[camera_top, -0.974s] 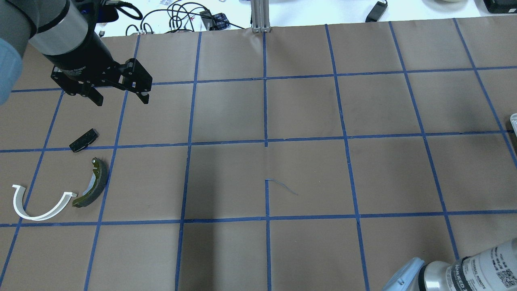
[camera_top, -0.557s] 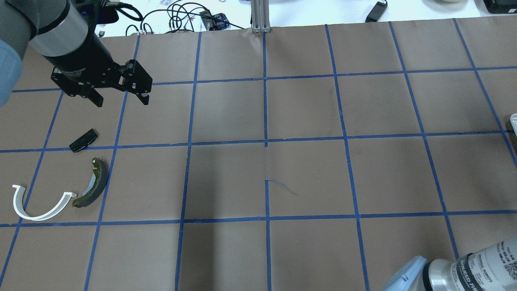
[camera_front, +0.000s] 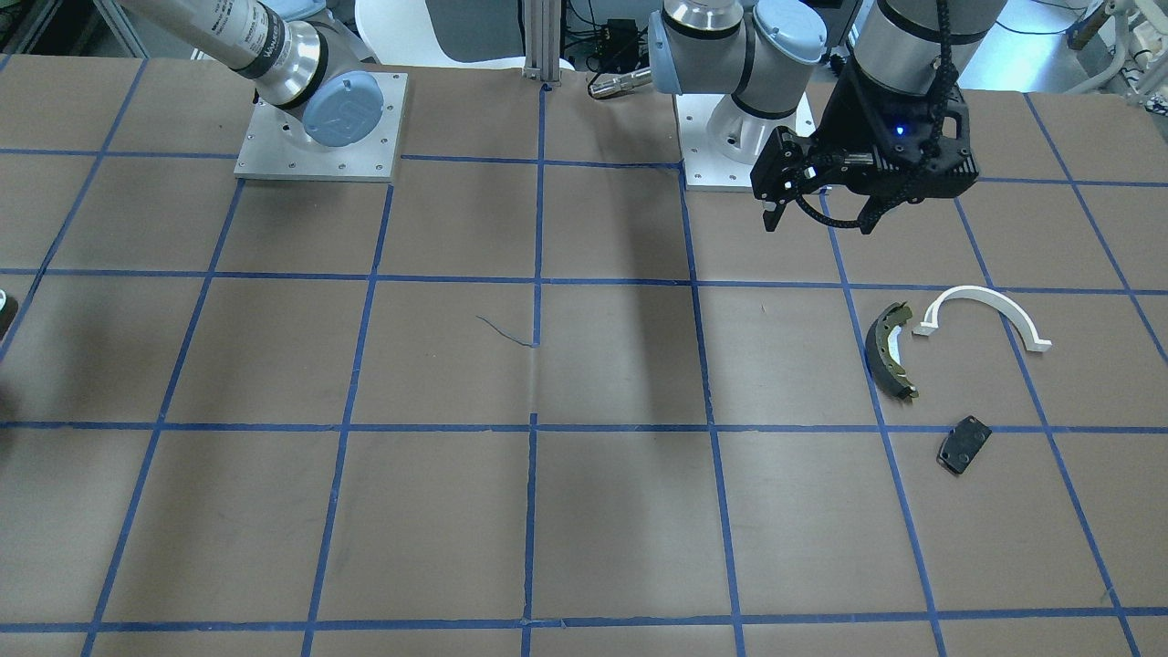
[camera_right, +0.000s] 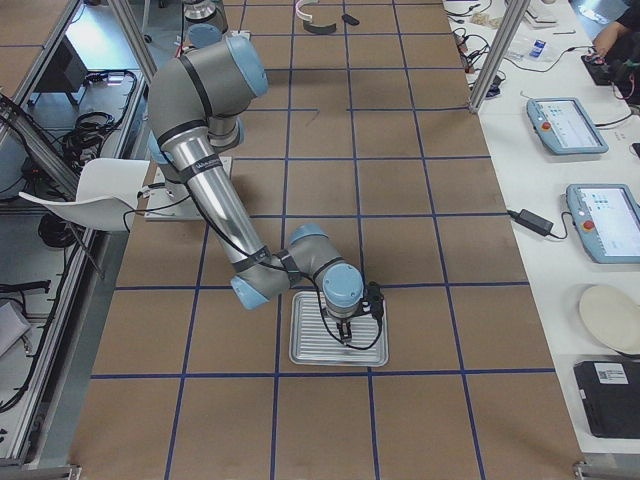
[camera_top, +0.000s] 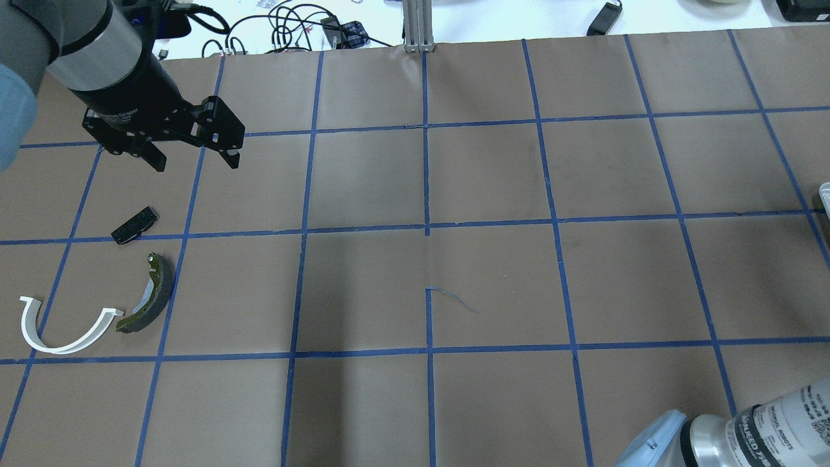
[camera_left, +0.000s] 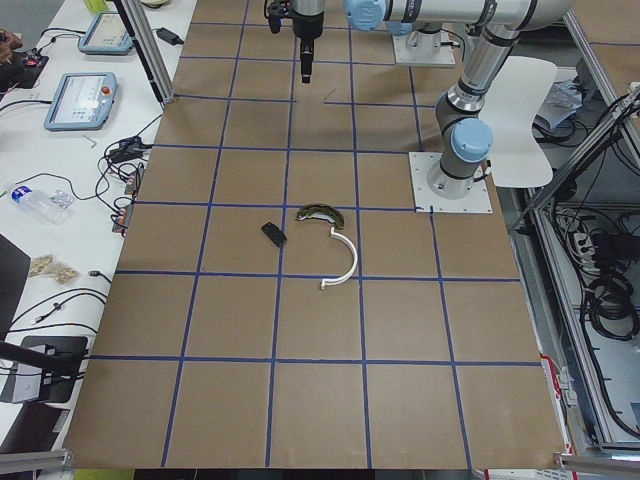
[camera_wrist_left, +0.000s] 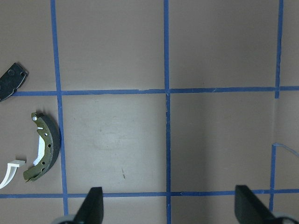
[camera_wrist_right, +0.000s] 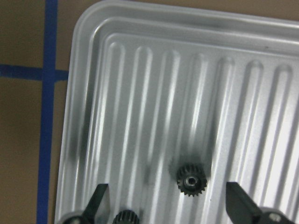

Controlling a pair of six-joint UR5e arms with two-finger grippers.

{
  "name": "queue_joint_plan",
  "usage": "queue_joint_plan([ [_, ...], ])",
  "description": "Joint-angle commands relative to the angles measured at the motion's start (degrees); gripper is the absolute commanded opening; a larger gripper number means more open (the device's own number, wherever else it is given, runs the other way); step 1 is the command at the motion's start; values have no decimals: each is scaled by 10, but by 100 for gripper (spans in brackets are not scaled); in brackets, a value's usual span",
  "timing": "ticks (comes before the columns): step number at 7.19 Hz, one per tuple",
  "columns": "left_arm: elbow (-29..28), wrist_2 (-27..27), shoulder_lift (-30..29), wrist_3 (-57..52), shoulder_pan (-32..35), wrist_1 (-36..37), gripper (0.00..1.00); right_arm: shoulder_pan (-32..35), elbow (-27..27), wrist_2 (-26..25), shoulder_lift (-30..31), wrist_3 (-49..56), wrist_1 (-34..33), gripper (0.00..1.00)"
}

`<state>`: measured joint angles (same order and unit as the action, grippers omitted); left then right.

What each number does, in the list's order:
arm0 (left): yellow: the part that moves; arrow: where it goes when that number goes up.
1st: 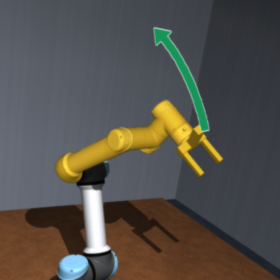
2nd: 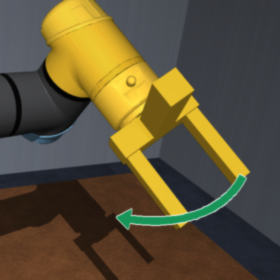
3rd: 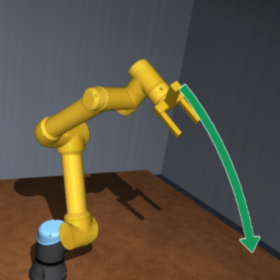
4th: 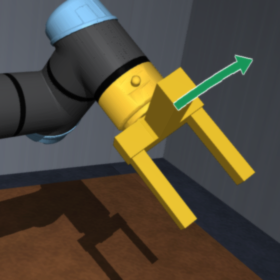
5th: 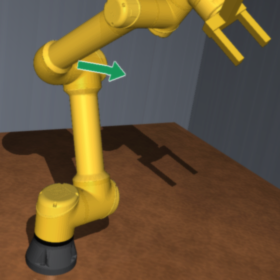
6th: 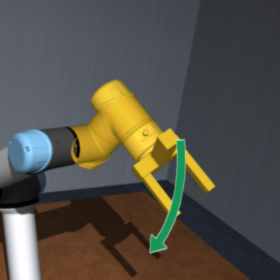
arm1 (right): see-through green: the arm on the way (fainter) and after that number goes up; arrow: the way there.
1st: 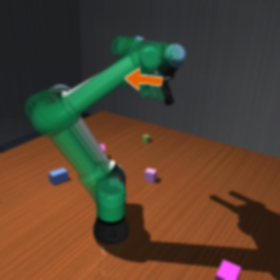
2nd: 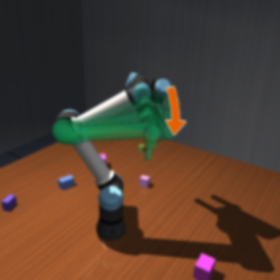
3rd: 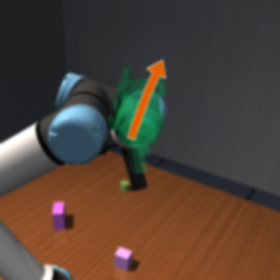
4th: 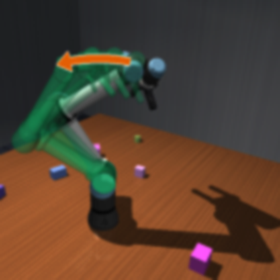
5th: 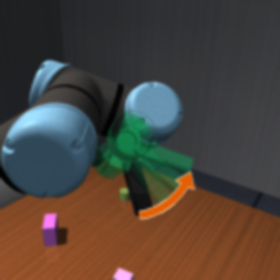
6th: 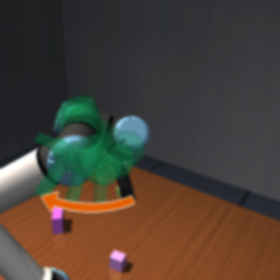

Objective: Place bearing gear from tray to pile

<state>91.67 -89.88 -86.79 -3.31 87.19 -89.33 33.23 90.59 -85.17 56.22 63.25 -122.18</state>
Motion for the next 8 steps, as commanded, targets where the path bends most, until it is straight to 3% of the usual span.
queue_joint_plan([
  [1, 0, 0, 0, -1, 0, 0, 100, 0, -2, -9, -5, -1, -2, 82],
  [2, 0, 0, 0, -1, 0, 0, 100, 0, -4, -14, -10, -1, -12, 77],
  [4, -1, 0, 0, -2, 0, 0, 100, -1, -2, -14, -16, -1, -33, 77],
  [5, -1, 0, 0, -2, 0, 0, 100, 0, -3, -14, -16, -2, -32, 70],
  [7, 0, 0, 1, -2, 0, 0, 100, 0, -2, -14, -17, -5, -32, 49],
  [8, 0, 0, 1, -2, 0, 0, 100, 0, -3, -14, -17, -10, -32, 24],
])
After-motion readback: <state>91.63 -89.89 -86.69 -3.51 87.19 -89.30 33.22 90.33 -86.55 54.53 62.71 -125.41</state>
